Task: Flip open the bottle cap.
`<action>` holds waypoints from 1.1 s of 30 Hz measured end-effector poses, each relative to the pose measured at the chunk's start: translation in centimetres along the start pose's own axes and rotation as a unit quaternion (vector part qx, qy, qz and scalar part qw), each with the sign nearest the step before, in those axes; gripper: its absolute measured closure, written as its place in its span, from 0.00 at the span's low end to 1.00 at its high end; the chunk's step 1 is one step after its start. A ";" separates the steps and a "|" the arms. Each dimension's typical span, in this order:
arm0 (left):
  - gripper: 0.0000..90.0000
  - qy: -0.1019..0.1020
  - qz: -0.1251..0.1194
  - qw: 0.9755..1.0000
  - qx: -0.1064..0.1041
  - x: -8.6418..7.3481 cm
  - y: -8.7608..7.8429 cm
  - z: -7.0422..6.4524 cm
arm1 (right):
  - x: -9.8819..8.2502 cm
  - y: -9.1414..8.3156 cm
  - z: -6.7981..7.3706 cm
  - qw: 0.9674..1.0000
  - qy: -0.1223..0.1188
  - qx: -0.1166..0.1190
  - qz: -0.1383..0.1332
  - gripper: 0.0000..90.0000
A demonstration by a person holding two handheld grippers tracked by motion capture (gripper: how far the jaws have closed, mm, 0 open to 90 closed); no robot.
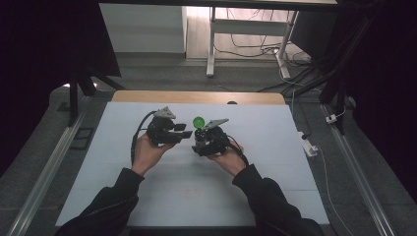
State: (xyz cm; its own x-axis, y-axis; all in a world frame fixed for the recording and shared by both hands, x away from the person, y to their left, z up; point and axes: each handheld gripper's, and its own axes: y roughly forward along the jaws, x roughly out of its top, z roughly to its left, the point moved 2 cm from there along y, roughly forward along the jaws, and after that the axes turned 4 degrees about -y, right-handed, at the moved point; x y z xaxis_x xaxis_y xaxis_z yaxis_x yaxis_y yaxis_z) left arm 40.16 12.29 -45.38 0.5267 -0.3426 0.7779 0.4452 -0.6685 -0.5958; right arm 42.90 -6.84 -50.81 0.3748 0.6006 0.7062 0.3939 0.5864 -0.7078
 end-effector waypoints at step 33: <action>0.02 -0.027 0.027 0.999 -0.025 -5.7 -4.3 -1.9 | -2.9 -6.4 2.3 0.999 0.014 0.045 -0.012 0.06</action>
State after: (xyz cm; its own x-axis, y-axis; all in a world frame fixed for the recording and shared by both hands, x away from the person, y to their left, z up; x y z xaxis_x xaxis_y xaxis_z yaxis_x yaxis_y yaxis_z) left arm 33.89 15.83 -46.85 0.5880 -0.3440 0.7321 0.3783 -0.6830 -0.6248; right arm 37.37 -11.13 -48.36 0.3899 0.5711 0.7224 0.3260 0.6480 -0.6883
